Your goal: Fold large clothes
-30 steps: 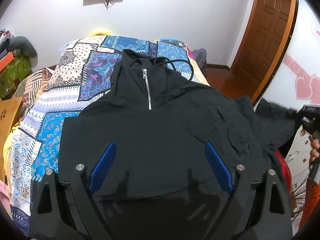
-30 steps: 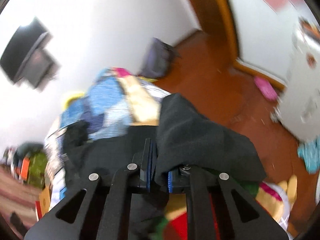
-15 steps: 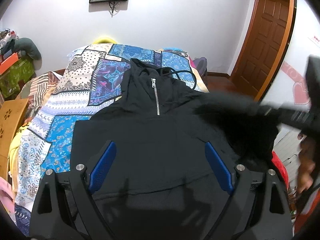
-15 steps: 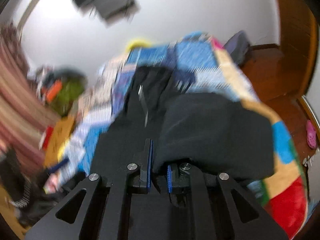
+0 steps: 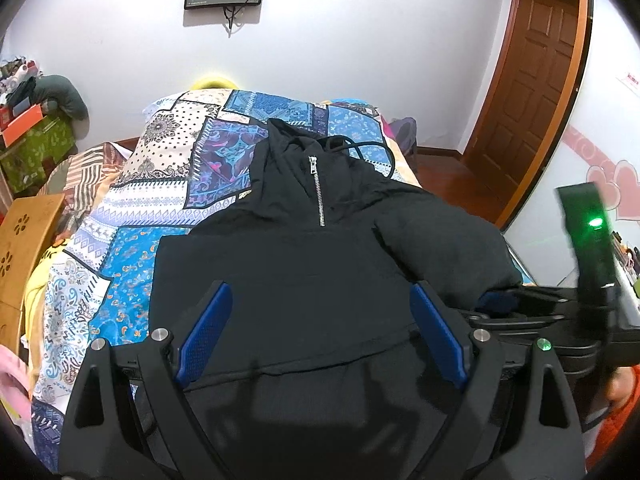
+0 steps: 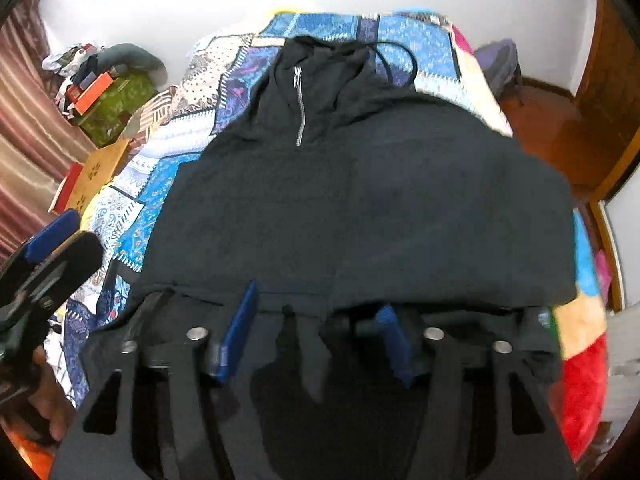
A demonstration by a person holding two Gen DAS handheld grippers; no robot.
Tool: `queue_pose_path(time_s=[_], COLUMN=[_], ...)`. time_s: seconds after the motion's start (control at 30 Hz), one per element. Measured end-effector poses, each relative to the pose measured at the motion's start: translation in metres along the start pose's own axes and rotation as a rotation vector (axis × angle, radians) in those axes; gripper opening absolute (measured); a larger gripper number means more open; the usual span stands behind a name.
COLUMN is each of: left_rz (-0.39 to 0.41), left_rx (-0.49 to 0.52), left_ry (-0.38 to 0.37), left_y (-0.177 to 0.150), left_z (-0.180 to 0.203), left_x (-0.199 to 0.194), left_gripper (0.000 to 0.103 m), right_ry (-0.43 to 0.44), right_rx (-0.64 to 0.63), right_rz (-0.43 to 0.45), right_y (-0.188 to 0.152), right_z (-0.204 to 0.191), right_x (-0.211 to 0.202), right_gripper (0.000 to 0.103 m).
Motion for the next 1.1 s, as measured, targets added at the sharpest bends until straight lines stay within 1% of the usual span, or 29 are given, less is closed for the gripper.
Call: queue_pose_path(time_s=[0.13, 0.27, 0.4, 0.57, 0.7, 0.8, 0.9, 1.0, 1.1], left_rz=[0.007, 0.014, 0.044, 0.04, 0.019, 0.045, 0.06, 0.046, 0.047], left_rx=[0.003, 0.015, 0.041, 0.061, 0.064, 0.062, 0.055, 0.033, 0.03], left_ry=[-0.002, 0.004, 0.034, 0.025, 0.021, 0.054, 0.059, 0.048, 0.06], left_y=[0.002, 0.003, 0.003, 0.006, 0.006, 0.007, 0.008, 0.008, 0.007], left_z=[0.005, 0.01, 0.017, 0.024, 0.028, 0.03, 0.031, 0.028, 0.026], left_x=[-0.001, -0.002, -0.005, 0.001, 0.013, 0.014, 0.015, 0.019, 0.023], left_gripper=[0.09, 0.091, 0.091, 0.092, 0.092, 0.092, 0.092, 0.092, 0.092], right_ry=[0.033, -0.012, -0.039, -0.119, -0.133, -0.112, -0.035, 0.038, 0.072], right_rx=[0.006, 0.055, 0.158, 0.245, 0.348, 0.452, 0.559, 0.605, 0.612], right_rz=[0.059, 0.157, 0.246, 0.286, 0.262, 0.222, 0.16, 0.077, 0.05], right_y=[0.001, 0.003, 0.006, 0.003, -0.002, -0.013, -0.025, -0.029, -0.025], right_z=[0.003, 0.021, 0.054, 0.088, 0.116, 0.14, 0.157, 0.163, 0.165], right_x=[-0.022, -0.05, -0.075, -0.084, -0.071, -0.059, -0.036, -0.012, 0.001], right_gripper=[0.057, 0.059, 0.069, 0.07, 0.07, 0.07, 0.07, 0.07, 0.07])
Point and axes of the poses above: each gripper's, at about its wrist camera, not at the fingertips, and x roughly the way its jaws point, z to its right, y to its top, the point moved 3 cm from there along x, roughly the way its jaws point, and after that the axes turned 2 degrees about -x, right-handed, at the moved point
